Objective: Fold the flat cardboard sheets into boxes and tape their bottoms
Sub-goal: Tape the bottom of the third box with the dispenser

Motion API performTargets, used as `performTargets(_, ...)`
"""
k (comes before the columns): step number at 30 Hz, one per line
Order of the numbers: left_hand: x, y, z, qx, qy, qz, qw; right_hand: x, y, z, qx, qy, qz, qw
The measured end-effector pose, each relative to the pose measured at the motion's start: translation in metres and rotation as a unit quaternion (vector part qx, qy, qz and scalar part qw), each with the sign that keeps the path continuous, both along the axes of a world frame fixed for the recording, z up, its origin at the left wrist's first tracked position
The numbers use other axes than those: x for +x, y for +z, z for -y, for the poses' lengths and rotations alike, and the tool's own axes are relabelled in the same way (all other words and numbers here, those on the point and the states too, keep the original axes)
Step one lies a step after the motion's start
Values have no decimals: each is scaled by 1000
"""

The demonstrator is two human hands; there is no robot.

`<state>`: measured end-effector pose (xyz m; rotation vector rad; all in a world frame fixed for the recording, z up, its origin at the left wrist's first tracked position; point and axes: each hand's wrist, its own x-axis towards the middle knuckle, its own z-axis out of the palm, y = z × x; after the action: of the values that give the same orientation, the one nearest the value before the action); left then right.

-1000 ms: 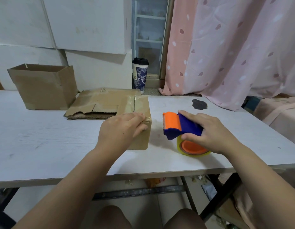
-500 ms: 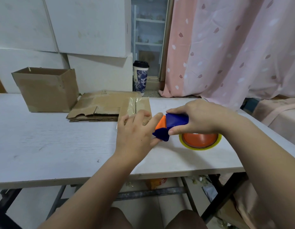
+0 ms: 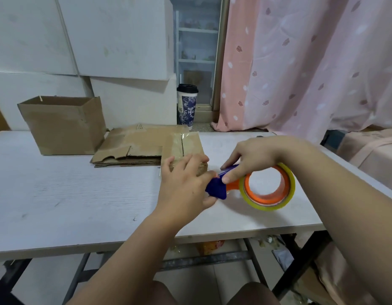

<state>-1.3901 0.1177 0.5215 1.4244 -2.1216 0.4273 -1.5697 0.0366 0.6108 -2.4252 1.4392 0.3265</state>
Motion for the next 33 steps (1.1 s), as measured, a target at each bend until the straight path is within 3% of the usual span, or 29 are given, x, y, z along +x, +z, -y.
performTargets(3,6,5,-1,29,-28,-1,999,-15,-12,2,118,-16,85,989)
performTargets(6,9,8,0,80,-43,12,996,-27,-34,2,261,-39,151,953)
performTargets(10,15,11,0,92,-71,3,993,-38,-55,5,355,-54,188,914)
performTargets(19,13,8,-1,78,-62,-21,995,-53,-70,7,364,-182,248,879)
performTargets(25,10,10,1,86,-47,-22,995,-61,-70,7,328,-219,252,884)
performTargets(33,10,12,0,97,-71,-64,991,-65,-74,4,377,-242,307,840)
